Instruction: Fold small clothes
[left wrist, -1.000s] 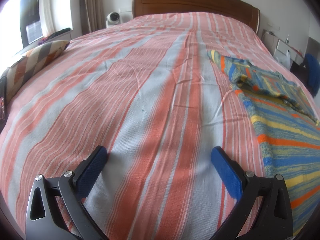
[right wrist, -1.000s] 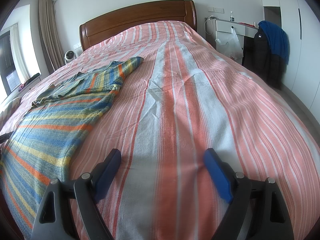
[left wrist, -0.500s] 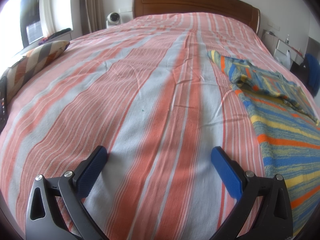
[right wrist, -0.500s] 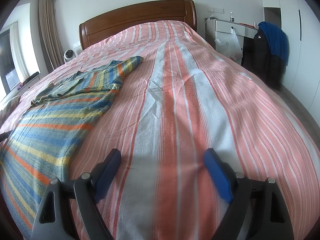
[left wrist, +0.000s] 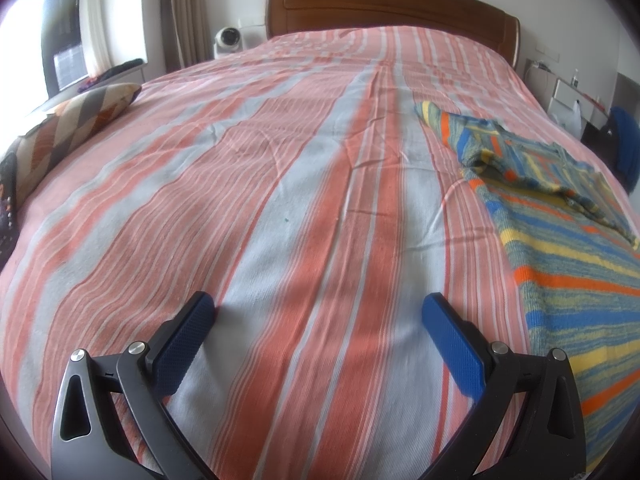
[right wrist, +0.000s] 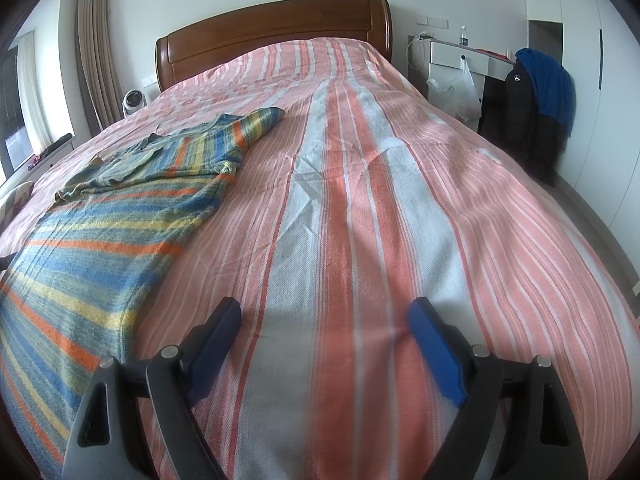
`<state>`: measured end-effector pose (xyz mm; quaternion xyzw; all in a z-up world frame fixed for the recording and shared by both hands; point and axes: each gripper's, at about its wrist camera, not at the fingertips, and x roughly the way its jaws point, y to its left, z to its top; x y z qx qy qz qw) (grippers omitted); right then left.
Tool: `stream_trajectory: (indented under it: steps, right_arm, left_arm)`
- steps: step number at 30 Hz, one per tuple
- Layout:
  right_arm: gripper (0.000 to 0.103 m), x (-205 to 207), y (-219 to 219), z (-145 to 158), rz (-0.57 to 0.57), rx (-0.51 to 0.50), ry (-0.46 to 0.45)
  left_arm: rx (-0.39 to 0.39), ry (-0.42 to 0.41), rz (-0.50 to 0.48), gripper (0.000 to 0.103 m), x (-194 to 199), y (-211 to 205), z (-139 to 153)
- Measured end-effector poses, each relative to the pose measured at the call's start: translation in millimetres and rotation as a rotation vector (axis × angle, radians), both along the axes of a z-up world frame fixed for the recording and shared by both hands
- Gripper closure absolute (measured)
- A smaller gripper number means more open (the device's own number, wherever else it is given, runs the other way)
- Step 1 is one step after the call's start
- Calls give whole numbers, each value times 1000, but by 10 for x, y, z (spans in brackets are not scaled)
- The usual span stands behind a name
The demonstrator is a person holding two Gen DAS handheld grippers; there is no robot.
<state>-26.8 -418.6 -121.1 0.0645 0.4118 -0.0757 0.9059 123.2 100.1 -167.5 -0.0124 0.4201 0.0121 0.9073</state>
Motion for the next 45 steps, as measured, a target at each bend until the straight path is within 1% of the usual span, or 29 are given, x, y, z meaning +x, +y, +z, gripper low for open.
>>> stream_trajectory:
  steps: [9, 45]
  right_arm:
    - [16, 7, 13, 2, -3, -14, 8]
    - [15, 15, 18, -1, -3, -16, 8]
  left_arm:
    - [1, 0, -2, 0, 3, -1, -2]
    - [7, 0, -5, 0, 11, -10, -12]
